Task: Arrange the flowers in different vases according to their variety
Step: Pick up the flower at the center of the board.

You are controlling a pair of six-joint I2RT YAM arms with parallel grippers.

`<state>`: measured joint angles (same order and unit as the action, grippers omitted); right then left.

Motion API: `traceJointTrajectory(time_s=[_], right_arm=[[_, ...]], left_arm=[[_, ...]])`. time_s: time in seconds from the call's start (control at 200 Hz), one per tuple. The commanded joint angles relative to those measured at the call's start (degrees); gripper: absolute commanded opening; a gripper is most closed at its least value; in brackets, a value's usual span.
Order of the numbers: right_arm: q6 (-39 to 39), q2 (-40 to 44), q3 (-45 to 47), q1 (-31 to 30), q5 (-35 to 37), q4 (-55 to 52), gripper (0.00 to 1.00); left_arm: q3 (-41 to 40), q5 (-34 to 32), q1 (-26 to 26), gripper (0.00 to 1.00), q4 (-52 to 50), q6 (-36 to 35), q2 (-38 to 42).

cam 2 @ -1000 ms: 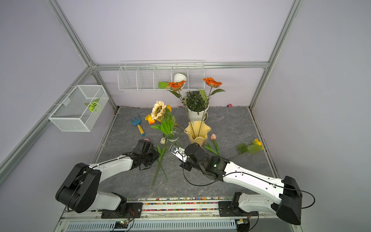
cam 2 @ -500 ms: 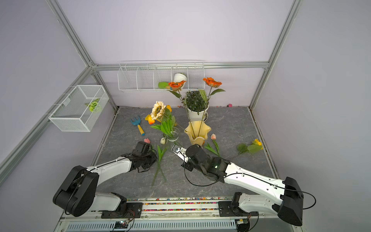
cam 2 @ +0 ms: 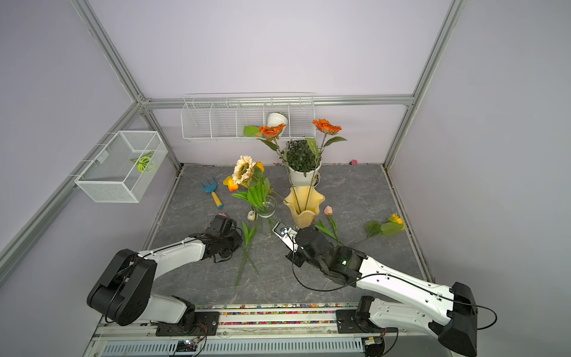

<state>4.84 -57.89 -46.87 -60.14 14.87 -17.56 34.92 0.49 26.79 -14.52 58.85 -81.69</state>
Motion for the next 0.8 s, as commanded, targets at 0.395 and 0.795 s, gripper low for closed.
traceJointTrajectory(time_s=[0.395, 0.795], right_arm=[[-6.83, 15.48, 1.95, 1.03, -15.27, -3.25, 0.09], [-7.52, 22.21, 0.80, 3.41, -12.62, -8.94, 0.09]], left_arm=[[11.71, -25.00, 0.06, 0.00, -28.14, -13.90, 24.15], [11.68, -6.32, 0.31, 0.00, 1.52, -34.23, 46.83]])
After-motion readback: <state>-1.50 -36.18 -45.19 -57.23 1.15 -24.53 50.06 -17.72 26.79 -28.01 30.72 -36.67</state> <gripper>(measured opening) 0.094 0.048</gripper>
